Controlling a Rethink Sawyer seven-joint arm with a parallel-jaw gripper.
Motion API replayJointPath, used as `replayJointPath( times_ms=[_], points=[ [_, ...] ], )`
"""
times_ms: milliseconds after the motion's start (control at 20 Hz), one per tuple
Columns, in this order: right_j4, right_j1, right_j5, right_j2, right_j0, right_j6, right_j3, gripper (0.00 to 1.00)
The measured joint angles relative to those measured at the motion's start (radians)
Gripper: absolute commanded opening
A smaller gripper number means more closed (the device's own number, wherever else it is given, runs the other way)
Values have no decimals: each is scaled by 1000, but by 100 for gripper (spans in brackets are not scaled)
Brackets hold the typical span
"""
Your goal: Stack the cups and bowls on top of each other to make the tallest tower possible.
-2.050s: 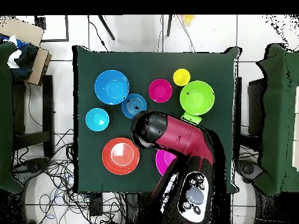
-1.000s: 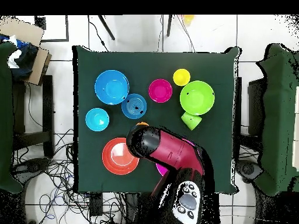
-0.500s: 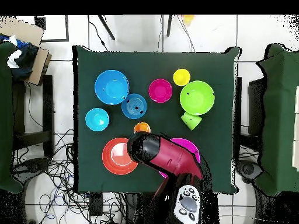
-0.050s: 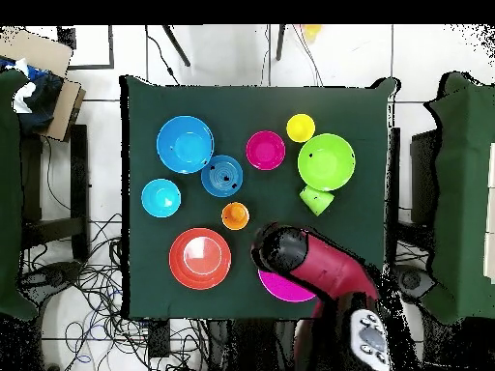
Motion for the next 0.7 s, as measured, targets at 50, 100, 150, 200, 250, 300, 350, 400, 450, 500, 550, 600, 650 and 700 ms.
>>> replayJointPath(
  times_ms=[50,100,150,200,250,300,350,400,450,500,550,600,650,700],
  points=[
    [-21,4,-4,5,-24,0,0,100],
    [-41,9,-6,8,-46,0,-1,100],
    [-65,16,-6,12,-69,0,-1,100],
    [-77,18,-6,14,-80,0,-1,100],
    [-89,21,-6,16,-90,0,-1,100],
    [-108,24,-6,19,-105,0,-1,100],
    [-117,26,-6,20,-110,0,-1,100],
    [-127,27,-6,22,-116,0,-1,100],
    [-147,31,-6,26,-123,0,-1,100],
    [-156,34,-6,28,-124,0,-1,100],
    [-161,34,-6,30,-124,0,-1,100],
    [-169,36,-6,35,-123,0,-1,100],
    [-172,36,-6,38,-123,0,-2,100],
    [-180,36,-6,45,-123,0,-1,100]
  ],
)
